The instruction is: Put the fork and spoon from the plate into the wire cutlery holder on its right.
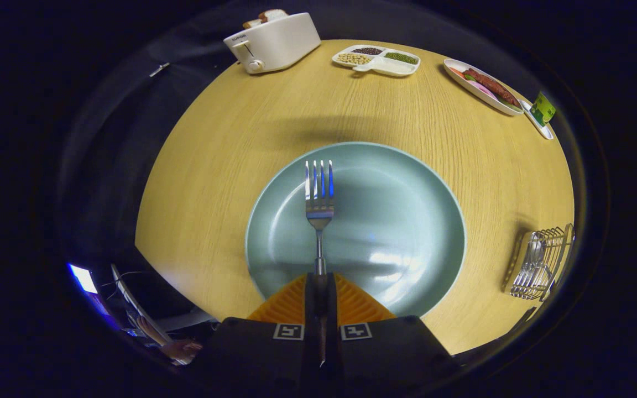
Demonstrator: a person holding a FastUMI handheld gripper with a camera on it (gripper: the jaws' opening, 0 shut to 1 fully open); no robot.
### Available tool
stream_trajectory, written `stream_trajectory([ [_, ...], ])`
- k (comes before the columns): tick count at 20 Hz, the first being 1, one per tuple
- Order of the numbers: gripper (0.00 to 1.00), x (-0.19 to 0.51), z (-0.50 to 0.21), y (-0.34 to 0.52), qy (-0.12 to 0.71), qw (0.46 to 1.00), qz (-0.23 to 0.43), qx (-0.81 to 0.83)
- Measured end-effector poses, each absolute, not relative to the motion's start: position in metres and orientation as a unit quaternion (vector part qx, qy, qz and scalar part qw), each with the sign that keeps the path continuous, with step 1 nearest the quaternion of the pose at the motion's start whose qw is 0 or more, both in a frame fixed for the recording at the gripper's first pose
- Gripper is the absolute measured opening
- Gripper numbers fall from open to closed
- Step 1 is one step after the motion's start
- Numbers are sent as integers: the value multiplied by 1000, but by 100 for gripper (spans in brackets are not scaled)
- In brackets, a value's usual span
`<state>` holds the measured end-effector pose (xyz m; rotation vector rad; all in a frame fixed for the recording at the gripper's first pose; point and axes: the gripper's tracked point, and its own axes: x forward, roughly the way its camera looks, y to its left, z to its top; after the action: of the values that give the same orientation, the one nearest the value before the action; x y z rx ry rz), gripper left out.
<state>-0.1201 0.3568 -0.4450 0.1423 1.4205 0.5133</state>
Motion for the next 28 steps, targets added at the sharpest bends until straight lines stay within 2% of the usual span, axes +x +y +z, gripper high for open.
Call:
stream_trajectory([
  [5, 9, -119, -378, 282, 618, 731, 287, 40],
  [9, 9, -108, -345, 182, 628, 733, 261, 28],
  [12, 9, -106, -341, 105, 660, 712, 241, -25],
  [15, 9, -104, -344, 60, 704, 665, 238, -71],
  [18, 9, -109, -359, 27, 757, 597, 238, -119],
  [23, 9, -118, -373, 10, 821, 487, 242, -174],
  [28, 9, -111, -391, 13, 850, 416, 237, -220],
])
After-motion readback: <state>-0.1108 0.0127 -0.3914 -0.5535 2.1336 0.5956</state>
